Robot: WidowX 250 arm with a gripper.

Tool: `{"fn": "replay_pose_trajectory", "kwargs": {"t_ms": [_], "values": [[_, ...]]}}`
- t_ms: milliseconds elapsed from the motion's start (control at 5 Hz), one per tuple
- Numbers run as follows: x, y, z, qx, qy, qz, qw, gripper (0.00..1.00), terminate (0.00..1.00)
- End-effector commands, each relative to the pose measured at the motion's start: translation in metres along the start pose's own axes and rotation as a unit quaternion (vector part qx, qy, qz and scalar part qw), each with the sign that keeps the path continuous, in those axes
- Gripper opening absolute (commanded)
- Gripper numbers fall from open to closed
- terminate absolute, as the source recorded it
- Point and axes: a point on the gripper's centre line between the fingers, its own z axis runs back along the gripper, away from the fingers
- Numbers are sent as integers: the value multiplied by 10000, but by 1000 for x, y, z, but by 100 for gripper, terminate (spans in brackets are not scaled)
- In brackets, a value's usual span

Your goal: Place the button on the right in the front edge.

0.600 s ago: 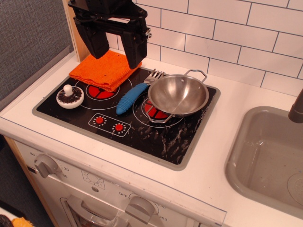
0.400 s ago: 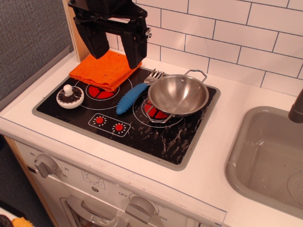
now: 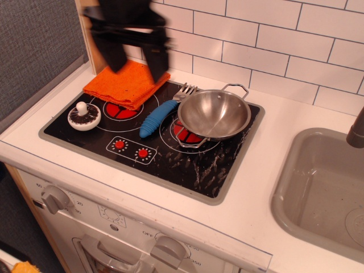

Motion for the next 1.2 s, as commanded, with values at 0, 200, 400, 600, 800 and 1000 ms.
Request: {"fn": "replay_pose_trajectory", "kwargs": {"t_ms": [0, 200, 400, 600, 800, 1000], "values": [[9, 69, -4, 741, 11, 125, 9972, 100, 0], [7, 99, -25, 1018, 397, 229, 9937, 100, 0], [-4, 116, -47, 1102, 751, 221, 9908, 100, 0], [-17, 115, -55, 1153, 952, 167, 9886, 100, 0], [-25, 111, -59, 1151, 1033, 103, 9879, 100, 0], [-31, 111, -68, 1132, 1138, 118, 9870, 100, 0]]}}
